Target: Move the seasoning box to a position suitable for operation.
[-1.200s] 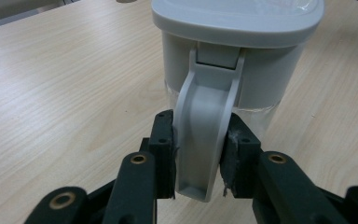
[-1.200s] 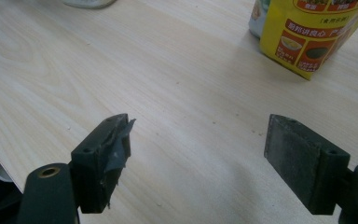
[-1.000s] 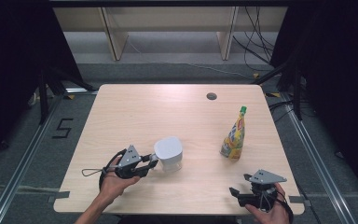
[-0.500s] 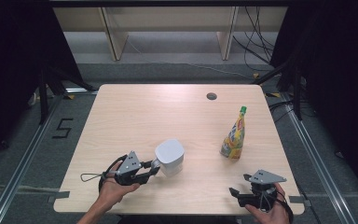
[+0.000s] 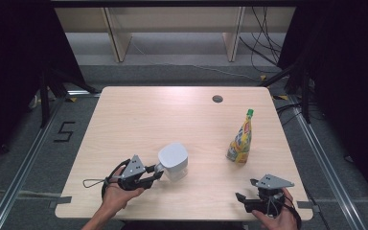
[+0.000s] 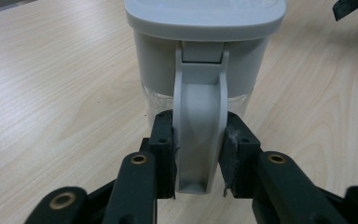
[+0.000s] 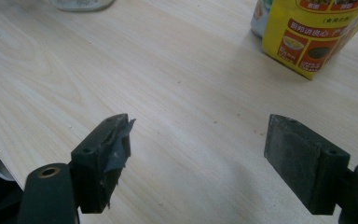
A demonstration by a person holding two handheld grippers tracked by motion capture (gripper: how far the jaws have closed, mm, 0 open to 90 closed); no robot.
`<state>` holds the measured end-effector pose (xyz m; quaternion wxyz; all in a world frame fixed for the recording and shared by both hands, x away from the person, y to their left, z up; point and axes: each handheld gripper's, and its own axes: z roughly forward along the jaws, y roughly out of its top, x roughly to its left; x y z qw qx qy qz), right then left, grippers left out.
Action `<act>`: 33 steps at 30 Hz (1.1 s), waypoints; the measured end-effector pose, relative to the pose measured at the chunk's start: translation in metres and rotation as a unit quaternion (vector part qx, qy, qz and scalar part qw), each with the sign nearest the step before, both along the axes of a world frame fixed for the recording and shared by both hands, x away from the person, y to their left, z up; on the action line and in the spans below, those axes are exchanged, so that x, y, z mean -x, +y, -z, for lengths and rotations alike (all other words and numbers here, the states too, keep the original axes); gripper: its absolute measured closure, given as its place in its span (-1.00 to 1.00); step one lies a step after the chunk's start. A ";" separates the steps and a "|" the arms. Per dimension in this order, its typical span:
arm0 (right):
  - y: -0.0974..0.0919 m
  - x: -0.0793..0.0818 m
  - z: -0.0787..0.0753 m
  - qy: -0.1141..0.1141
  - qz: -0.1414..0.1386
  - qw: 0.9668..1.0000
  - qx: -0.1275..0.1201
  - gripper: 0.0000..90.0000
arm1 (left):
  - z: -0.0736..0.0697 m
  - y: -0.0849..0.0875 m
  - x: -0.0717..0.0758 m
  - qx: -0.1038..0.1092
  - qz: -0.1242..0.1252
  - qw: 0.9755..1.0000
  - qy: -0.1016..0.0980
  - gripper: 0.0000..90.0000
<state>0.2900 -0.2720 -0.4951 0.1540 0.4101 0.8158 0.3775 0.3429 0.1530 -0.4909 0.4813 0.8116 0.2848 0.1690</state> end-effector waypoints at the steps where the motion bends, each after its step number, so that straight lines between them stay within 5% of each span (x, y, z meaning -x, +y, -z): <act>1: 0.000 0.000 0.000 0.003 0.001 1.000 -0.001 -0.48 | 0.000 0.000 -0.001 -0.003 0.003 1.000 -0.003 0.52; 2: -0.001 -0.002 0.001 -0.012 -0.010 1.000 0.006 -0.48 | 0.000 -0.001 0.000 -0.001 -0.005 1.000 -0.002 0.52; 10: 0.000 -0.001 0.000 -0.005 -0.004 1.000 0.005 -0.48 | 0.000 -0.003 -0.002 -0.014 -0.051 0.999 -0.010 0.51; 16: 0.000 -0.001 0.000 -0.008 -0.005 1.000 0.008 -0.48 | 0.002 -0.004 -0.010 -0.017 -0.098 0.995 -0.020 0.53; 22: 0.001 -0.001 0.000 -0.001 -0.003 1.000 0.009 -0.48 | 0.003 -0.003 -0.015 -0.011 -0.093 0.995 -0.019 0.55; 25: 0.001 -0.001 0.001 0.002 -0.003 1.000 0.008 -0.48 | 0.006 0.002 -0.019 0.002 -0.064 0.997 -0.034 0.55; 33: 0.001 -0.002 0.001 -0.003 -0.006 1.000 0.009 -0.49 | 0.008 -0.001 -0.020 0.015 -0.032 0.999 -0.032 0.55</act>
